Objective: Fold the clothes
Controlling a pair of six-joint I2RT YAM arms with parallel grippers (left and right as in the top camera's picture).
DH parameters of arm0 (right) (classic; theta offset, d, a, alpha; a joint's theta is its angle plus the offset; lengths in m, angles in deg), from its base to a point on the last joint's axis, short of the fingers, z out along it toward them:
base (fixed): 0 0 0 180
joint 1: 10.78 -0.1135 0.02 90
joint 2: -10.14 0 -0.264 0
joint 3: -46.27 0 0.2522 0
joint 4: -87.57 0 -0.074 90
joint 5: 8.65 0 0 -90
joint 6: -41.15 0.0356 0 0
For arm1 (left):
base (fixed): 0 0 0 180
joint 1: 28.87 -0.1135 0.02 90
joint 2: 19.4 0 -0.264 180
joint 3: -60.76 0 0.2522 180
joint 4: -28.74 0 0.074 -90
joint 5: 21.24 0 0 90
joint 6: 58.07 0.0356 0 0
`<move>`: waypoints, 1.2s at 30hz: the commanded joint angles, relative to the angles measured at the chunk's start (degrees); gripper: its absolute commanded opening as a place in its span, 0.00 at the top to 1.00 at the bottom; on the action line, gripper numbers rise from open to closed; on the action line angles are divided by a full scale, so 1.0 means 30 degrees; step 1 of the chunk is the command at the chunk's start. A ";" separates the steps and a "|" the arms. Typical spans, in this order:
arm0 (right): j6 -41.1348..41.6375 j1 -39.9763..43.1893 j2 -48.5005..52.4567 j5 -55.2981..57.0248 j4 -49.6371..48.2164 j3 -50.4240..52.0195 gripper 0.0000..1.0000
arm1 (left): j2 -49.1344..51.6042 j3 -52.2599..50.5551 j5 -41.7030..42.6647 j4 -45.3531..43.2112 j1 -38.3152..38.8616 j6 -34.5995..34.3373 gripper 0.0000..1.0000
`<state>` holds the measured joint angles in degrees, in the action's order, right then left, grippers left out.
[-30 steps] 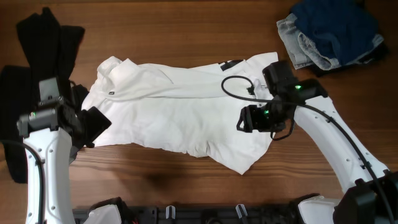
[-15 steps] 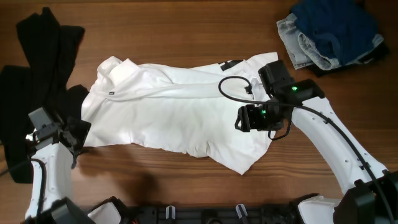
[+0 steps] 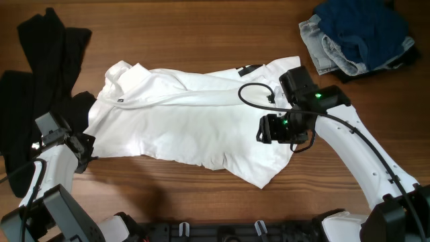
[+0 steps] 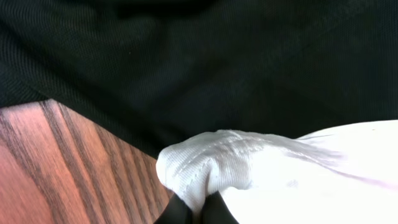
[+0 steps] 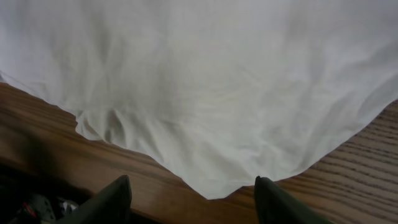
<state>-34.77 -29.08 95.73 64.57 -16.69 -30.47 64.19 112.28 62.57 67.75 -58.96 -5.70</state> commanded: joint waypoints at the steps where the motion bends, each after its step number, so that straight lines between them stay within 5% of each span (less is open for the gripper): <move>1: 0.0372 -0.0095 -0.0226 0.0306 0.0415 0.0146 0.37 | -0.0160 -0.0044 0.0532 -0.0087 -0.0102 0.0568 0.96; 4: 0.0663 -0.0138 -0.0226 -0.0233 0.1064 0.1115 0.40 | -0.1647 0.0058 0.3490 -0.0058 -0.0102 0.1472 0.96; 19: 0.6375 -0.5413 -0.0226 0.1865 -0.4758 0.8225 0.44 | -0.3038 0.0058 0.3577 0.0321 -0.0102 0.1464 0.96; 21: 0.6390 -0.5413 -0.0219 0.1800 -0.4925 0.8233 0.62 | -0.3038 0.0058 0.3570 0.0466 -0.0102 0.1464 0.96; 24: 0.6834 -0.5413 0.0095 0.1814 -0.5246 0.8233 0.67 | -0.3038 0.0058 0.3563 0.0525 -0.0102 0.1464 0.96; 26: 0.6987 -0.5413 0.0437 0.1821 -0.5217 0.8233 0.94 | -0.3038 0.0058 0.3563 0.0525 -0.0102 0.1472 0.96; 36: 0.6754 -0.2790 -0.2841 0.3111 0.0532 0.2725 0.96 | -0.6878 0.0131 0.4488 0.2499 -0.0102 0.2601 0.96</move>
<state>-13.74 -40.64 92.53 72.16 -18.26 -16.74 50.38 112.28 74.85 73.22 -58.96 0.16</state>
